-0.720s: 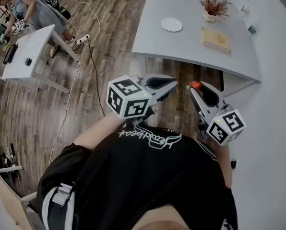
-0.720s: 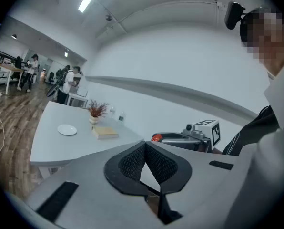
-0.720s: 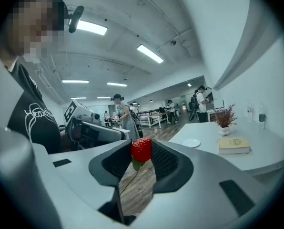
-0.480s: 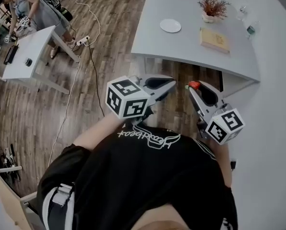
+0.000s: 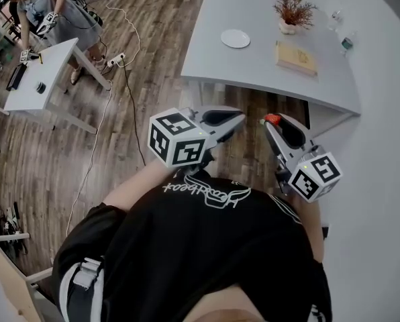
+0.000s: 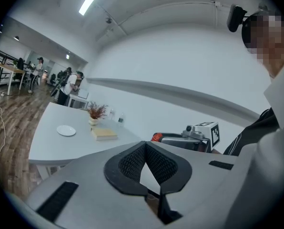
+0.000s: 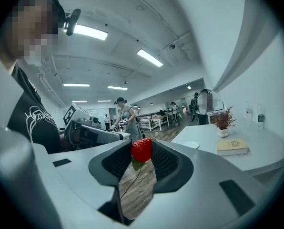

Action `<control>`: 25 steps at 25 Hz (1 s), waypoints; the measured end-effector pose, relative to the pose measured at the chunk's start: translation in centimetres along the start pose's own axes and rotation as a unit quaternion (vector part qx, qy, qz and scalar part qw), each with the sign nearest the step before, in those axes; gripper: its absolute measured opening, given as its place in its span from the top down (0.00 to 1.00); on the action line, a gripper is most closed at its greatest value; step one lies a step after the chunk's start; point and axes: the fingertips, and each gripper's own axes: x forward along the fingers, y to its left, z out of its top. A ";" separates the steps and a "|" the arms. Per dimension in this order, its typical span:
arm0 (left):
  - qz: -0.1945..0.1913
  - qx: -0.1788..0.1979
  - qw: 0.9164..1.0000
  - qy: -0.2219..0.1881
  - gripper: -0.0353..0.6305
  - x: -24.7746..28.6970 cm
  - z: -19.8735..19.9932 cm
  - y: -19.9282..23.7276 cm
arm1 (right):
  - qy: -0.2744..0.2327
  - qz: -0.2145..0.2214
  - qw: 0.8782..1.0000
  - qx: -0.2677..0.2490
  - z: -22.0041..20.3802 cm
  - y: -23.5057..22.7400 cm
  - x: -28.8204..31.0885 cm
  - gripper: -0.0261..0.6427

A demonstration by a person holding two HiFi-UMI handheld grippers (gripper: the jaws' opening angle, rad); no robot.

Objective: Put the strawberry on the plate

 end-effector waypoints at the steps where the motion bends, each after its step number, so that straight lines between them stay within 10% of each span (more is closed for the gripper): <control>1: 0.001 -0.002 1.000 0.001 0.94 0.0 -0.2 -0.1 | 0.000 0.000 1.000 0.001 0.0 0.0 -0.1 0.78; 25: 0.029 -0.053 0.998 0.004 0.94 2.5 1.8 11.5 | 0.026 -0.002 0.999 0.038 -0.6 -7.5 8.9 0.78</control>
